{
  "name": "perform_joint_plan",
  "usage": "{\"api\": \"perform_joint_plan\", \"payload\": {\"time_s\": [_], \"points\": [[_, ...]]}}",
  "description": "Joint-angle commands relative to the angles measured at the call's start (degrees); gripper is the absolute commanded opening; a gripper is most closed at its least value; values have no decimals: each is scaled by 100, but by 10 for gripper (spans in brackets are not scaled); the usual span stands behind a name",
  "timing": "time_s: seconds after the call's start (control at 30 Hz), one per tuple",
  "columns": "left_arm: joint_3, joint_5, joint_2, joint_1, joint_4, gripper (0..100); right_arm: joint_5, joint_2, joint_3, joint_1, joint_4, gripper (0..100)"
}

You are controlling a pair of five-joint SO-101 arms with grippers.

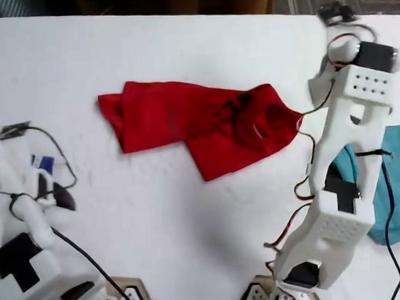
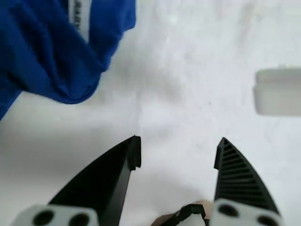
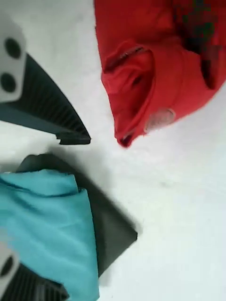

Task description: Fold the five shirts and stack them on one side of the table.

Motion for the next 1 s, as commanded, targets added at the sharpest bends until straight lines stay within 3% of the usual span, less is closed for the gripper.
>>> {"api": "perform_joint_plan", "payload": {"time_s": [0.0, 0.2, 0.37, 0.7, 0.97], "points": [[259, 325, -229, 466, -264, 271, 484, -646, 1213, -1209, 127, 430], [963, 914, -229, 659, -1160, 271, 615, -787, 2514, -3363, -198, 430], [1279, 1108, -273, 659, -1600, 271, 615, -585, 3086, -4233, -980, 430], [1226, 1090, -237, 668, -1714, 271, 97, 1209, 2365, -4321, -1358, 430], [1200, 1081, -237, 668, -1714, 271, 88, 2220, 1415, -3785, -1218, 430]]}}
